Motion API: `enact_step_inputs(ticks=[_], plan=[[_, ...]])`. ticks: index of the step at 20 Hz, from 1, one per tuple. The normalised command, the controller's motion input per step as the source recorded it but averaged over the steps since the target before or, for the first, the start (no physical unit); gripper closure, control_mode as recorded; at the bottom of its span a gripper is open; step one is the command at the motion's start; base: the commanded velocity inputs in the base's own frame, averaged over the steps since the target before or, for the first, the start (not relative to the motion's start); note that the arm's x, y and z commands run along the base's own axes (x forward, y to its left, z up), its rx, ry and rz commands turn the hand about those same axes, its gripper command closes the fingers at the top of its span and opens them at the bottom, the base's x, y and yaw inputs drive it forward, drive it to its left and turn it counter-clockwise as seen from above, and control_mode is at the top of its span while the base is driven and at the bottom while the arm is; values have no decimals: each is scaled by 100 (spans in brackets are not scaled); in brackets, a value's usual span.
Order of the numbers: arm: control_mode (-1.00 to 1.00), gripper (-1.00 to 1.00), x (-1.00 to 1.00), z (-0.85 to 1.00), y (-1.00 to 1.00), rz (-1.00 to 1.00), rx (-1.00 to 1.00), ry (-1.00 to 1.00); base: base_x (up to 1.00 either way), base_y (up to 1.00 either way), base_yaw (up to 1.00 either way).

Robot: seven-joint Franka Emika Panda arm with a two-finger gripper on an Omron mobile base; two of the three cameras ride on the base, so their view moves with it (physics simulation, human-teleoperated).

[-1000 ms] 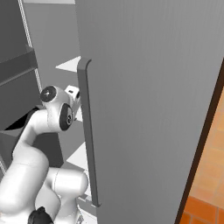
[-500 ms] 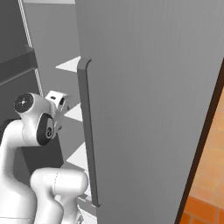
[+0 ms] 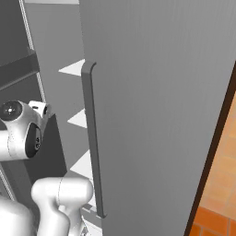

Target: Take the meat container that has the steak and place it on the second highest rack of the freezer. Then take the vegetable container that has the tomato and carrot and place it on the highest rack of the freezer.

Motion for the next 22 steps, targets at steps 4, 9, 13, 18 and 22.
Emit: enact_step_inputs(ticks=[4,9,13,18,22], plan=[[-100,-100,-18,-41,79,23,2,0,0,0,0],[-100,-100,-2,-48,80,24,5,0,0,0,0],[-100,-100,-48,-16,36,14,2,-5,0,0,0],[-100,-100,-100,23,-24,-3,0,-11,0,0,0],[-100,-100,-75,2,-66,-9,-1,-3,0,0,0]])
